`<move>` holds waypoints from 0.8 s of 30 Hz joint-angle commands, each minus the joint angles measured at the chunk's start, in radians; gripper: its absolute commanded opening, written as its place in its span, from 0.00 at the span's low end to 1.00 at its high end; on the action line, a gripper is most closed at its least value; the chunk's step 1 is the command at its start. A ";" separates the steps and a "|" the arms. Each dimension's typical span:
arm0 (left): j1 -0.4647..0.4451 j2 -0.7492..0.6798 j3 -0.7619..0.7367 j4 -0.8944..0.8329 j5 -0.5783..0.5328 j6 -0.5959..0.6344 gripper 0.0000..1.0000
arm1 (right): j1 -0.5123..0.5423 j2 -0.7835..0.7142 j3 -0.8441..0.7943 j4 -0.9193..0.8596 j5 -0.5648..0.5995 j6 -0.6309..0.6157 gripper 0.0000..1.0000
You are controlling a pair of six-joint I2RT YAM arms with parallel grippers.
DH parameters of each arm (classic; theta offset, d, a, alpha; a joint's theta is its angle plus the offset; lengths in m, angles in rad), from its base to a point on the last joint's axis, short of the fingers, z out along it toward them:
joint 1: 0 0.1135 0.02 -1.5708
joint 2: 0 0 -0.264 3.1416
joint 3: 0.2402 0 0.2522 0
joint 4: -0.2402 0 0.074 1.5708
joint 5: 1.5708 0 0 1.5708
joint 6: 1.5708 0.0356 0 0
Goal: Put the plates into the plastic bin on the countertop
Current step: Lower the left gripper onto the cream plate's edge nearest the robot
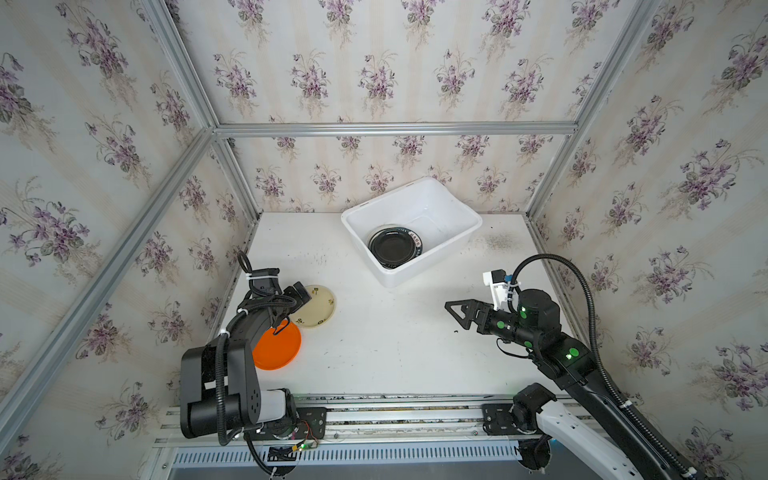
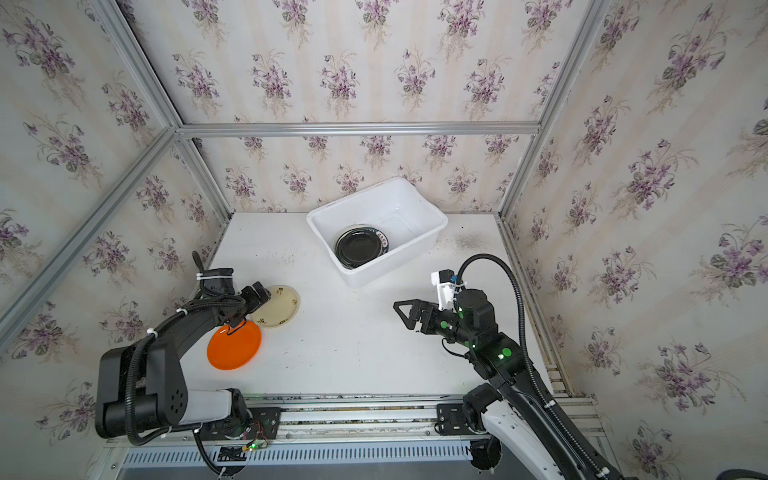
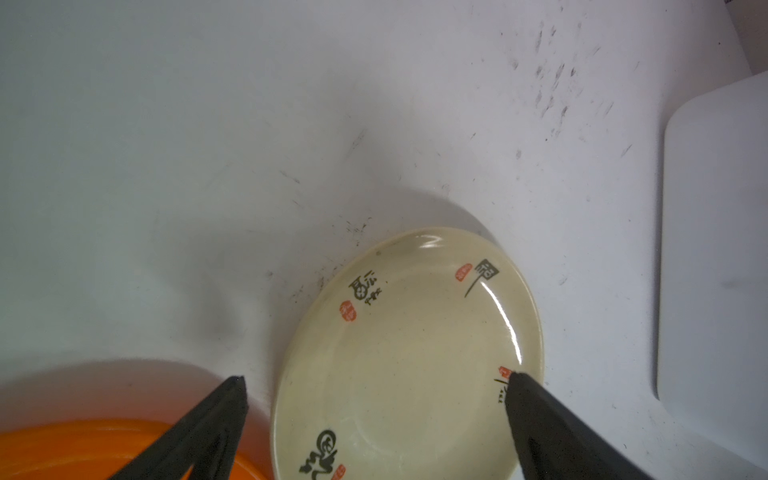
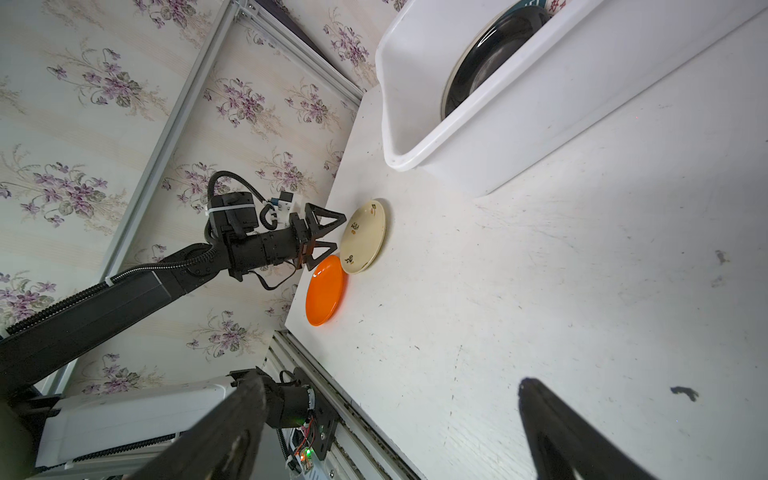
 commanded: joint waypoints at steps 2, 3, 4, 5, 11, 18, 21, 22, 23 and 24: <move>-0.001 0.015 0.005 0.036 0.035 0.016 0.99 | 0.001 0.004 0.001 0.054 -0.012 0.017 1.00; 0.000 0.017 0.004 0.038 0.040 0.016 0.99 | 0.001 0.005 0.001 0.053 -0.010 0.017 1.00; -0.002 0.021 0.003 0.041 0.044 0.015 0.99 | 0.001 0.006 0.000 0.053 -0.007 0.017 1.00; -0.002 0.025 0.003 0.042 0.048 0.018 0.99 | 0.001 0.007 0.000 0.053 -0.005 0.018 1.00; -0.005 0.042 0.001 0.049 0.063 0.025 0.99 | 0.001 0.021 -0.005 0.058 0.002 0.035 0.99; -0.010 0.068 0.009 0.060 0.096 0.027 0.99 | 0.001 0.026 -0.008 0.065 0.007 0.042 0.99; -0.015 0.077 0.009 0.065 0.107 0.025 0.98 | 0.001 0.025 -0.009 0.066 0.015 0.045 0.99; -0.017 0.083 0.011 0.068 0.112 0.025 0.97 | 0.001 0.025 -0.011 0.066 0.018 0.047 0.98; -0.018 0.088 0.012 0.070 0.118 0.025 0.96 | 0.002 0.026 -0.012 0.066 0.021 0.050 0.98; -0.018 0.097 0.015 0.075 0.134 0.029 0.95 | 0.001 0.028 -0.012 0.066 0.022 0.054 0.98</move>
